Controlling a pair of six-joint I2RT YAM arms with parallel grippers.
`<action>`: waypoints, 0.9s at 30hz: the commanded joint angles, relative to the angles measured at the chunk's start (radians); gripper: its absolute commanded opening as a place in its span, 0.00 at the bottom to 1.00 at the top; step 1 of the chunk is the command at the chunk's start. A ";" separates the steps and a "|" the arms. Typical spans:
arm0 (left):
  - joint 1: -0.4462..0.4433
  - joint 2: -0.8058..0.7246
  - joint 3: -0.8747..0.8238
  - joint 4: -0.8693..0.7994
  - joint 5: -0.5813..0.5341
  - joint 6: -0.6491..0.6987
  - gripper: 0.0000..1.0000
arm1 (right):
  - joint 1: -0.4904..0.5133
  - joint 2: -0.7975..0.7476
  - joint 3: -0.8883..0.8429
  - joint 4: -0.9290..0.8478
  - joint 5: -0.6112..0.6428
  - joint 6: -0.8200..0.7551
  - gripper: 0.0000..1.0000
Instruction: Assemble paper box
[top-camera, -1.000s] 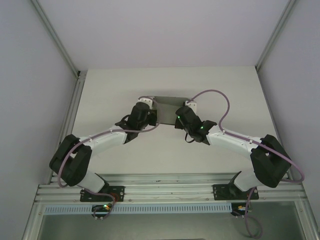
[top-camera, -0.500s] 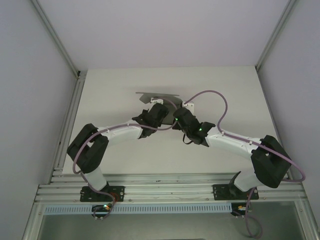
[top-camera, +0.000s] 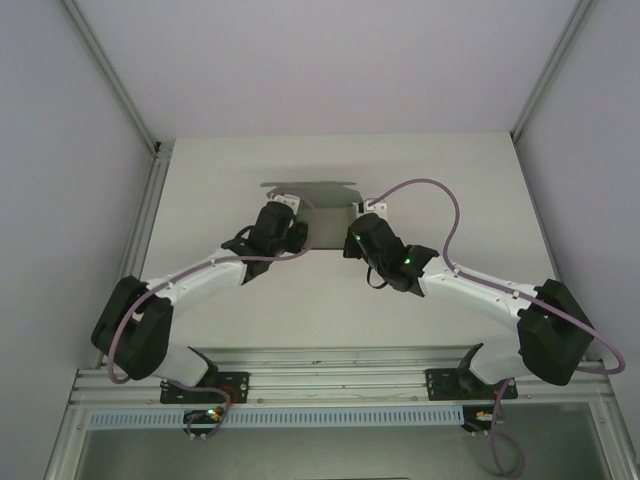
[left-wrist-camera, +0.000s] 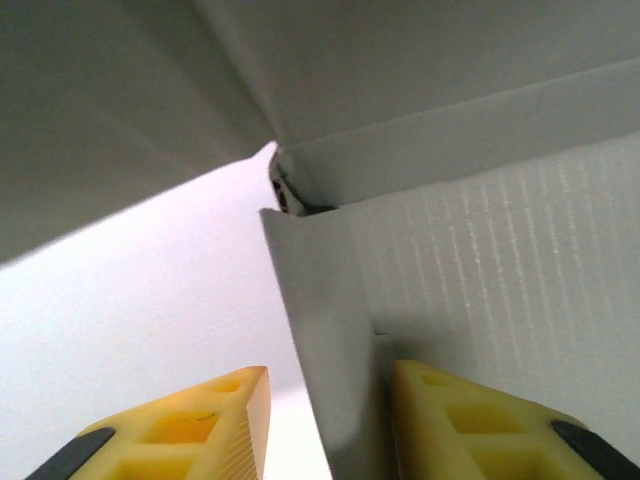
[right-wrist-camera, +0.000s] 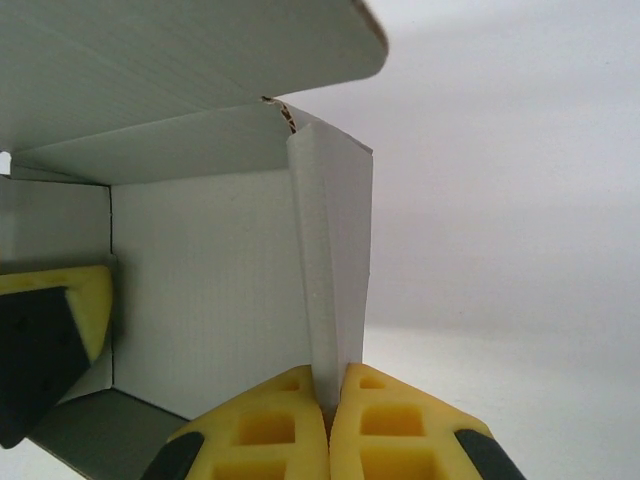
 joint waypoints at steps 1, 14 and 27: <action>0.032 -0.008 -0.025 0.008 0.123 -0.027 0.37 | 0.008 -0.049 0.000 0.108 -0.039 -0.008 0.00; -0.034 0.145 0.134 -0.204 -0.230 0.070 0.23 | 0.008 -0.074 -0.027 0.172 -0.046 -0.037 0.00; -0.085 0.325 0.346 -0.559 -0.777 -0.044 0.08 | 0.008 -0.065 -0.023 0.128 0.012 -0.035 0.00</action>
